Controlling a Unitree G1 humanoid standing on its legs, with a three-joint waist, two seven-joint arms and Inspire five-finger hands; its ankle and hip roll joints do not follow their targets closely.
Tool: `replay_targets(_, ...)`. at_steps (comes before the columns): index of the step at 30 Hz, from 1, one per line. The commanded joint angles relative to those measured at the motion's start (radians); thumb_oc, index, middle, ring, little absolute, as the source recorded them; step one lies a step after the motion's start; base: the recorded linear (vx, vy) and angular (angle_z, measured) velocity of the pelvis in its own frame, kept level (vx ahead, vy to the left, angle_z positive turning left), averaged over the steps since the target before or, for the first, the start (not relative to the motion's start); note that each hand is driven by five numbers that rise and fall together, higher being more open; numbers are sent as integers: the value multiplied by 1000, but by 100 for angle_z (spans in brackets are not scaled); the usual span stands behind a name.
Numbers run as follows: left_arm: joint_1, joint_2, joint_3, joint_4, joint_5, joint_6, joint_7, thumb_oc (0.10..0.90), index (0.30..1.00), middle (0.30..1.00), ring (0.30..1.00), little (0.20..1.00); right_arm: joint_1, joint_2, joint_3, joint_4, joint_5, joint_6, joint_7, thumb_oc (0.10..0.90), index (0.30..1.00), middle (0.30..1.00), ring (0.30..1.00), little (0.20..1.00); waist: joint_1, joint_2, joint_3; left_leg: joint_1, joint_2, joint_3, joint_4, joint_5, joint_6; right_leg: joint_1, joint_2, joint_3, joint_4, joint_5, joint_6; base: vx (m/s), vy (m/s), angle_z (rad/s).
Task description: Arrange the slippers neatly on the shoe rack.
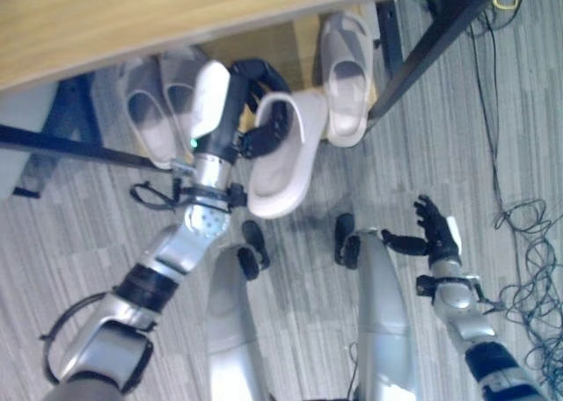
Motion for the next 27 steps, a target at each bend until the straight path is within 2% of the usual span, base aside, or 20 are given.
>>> replay_targets(1,-156,49,31,-11,54,-18,145,400,300,300,300,300,67,-33,-29,-133,23,-93,-36,800,900,900,900,900,-26,33,-85,-54,19,-36,143,-162,7,-55,-39,-2,110,-163,78,135,23,-8)
replay_targets(5,-303,135,-22,80,55,24,210,400,300,300,300,300,74,-69,-31,-239,23,-106,-22,800,900,900,900,900,-46,34,-43,-186,30,-71,396,-256,21,-192,-48,28,367,-252,78,181,24,-5)
replay_targets(7,-348,157,-48,113,53,38,228,400,300,300,300,300,91,-82,-27,-278,25,-107,-17,800,900,900,900,900,-56,35,-14,-198,38,-88,502,-309,22,-193,-52,42,464,-304,81,184,13,-1)
replay_targets(8,-352,157,-54,118,52,38,230,400,300,300,300,300,94,-81,-29,-281,26,-106,-16,800,900,900,900,900,-55,33,-14,-198,38,-89,510,-316,21,-193,-53,43,472,-311,82,215,32,-3)
replay_targets(10,-355,181,-78,161,53,51,248,400,300,300,300,300,159,-104,-31,-340,28,-106,4,800,900,900,900,900,-65,30,-14,-198,37,-115,620,-374,15,-193,-59,71,588,-367,90,218,59,-2)
replay_targets(14,-367,194,-119,216,30,53,248,400,300,300,300,300,227,-138,-27,-404,32,-105,18,800,900,900,900,900,-80,12,-14,-198,40,-136,757,-442,11,-193,-66,124,737,-426,97,149,38,-1)
replay_targets(21,-426,162,-202,294,27,57,234,400,300,300,300,300,257,-183,-21,-434,35,-109,25,800,900,900,900,900,-99,-7,-14,-198,40,-132,863,-496,14,-193,-76,164,840,-473,103,60,22,-3)
replay_targets(27,-490,124,-258,347,40,64,218,400,300,300,300,300,272,-213,-25,-509,26,-109,33,800,900,900,900,900,-115,-23,-14,-198,33,-127,903,-511,15,-193,-81,182,880,-482,105,21,23,-4)
